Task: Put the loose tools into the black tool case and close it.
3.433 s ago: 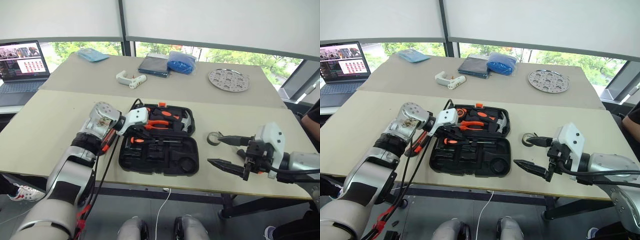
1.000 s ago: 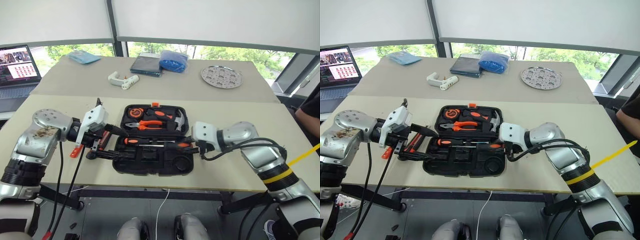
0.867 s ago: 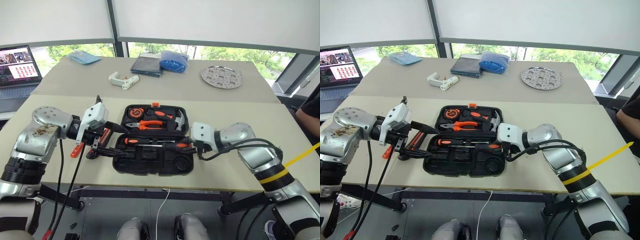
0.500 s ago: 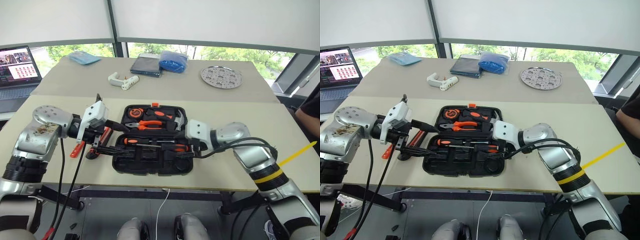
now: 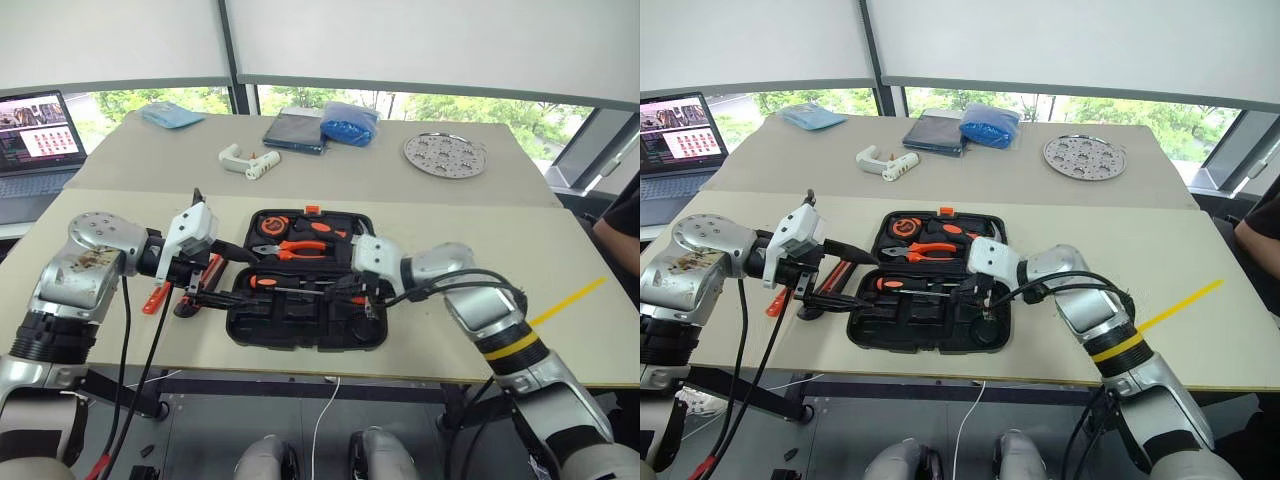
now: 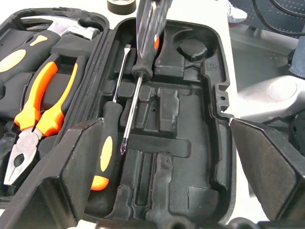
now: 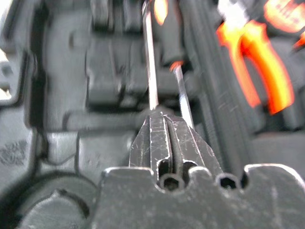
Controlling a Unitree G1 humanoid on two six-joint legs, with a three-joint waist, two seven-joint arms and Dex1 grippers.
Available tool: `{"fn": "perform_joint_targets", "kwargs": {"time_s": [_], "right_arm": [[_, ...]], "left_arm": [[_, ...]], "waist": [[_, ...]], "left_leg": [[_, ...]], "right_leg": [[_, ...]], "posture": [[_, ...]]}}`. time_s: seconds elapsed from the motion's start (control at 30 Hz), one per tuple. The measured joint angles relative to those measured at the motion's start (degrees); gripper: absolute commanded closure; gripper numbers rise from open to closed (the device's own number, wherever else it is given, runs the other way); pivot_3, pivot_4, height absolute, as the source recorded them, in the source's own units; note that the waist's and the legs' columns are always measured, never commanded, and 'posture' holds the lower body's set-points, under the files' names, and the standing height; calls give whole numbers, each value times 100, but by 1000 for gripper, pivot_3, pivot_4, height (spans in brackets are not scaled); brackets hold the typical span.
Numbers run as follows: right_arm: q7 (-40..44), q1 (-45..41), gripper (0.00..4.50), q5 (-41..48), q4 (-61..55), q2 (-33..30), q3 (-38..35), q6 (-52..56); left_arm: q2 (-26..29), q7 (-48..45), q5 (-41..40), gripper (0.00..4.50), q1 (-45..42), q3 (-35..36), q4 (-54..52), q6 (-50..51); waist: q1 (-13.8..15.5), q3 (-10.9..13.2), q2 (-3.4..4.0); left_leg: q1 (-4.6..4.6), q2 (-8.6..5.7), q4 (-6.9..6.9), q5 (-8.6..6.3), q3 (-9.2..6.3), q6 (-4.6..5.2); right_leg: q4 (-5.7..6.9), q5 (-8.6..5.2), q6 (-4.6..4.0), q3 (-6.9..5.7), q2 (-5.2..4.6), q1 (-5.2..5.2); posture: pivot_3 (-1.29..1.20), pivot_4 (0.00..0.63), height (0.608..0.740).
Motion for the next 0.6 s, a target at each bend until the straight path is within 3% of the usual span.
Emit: {"fn": "perform_joint_targets", "kwargs": {"time_s": [0.13, 0.23, 0.47, 0.6], "right_arm": [[24, 107, 4446, 92, -107, 63, -66, 117], [20, 139, 4446, 629, -312, 229, -533, 467], [-118, 301, 2278, 2432, -1906, -136, -2139, 2251], [-187, 650, 925, 2985, -2555, -420, -2504, 2798]], "left_arm": [[0, 169, 0, 0, 38, 27, 0, 1], [2, 517, -2, 0, 306, 281, -23, 22], [86, 1922, -142, 0, 2158, 1813, -740, 855], [81, 2649, -201, 0, 3143, 2874, -971, 1322]], "waist": [[-15, 0, 0], [-40, 0, 0], [-41, 1, -1], [-15, 2, -2]], "left_leg": [[5, 2, 0, 8, -1, -13], [5, 4, -3, 11, -2, -18], [3, 3, -27, 10, -20, -18], [7, 5, -32, 8, -24, -23]], "right_leg": [[11, -4, -7, 3, 1, -1], [14, -4, -13, 4, 2, -4], [0, 14, -57, -3, -4, -5], [-3, 3, -49, -7, -10, -5]], "posture": [[0, 150, 718], [0, 150, 718], [0, 150, 718], [0, 150, 718]]}}
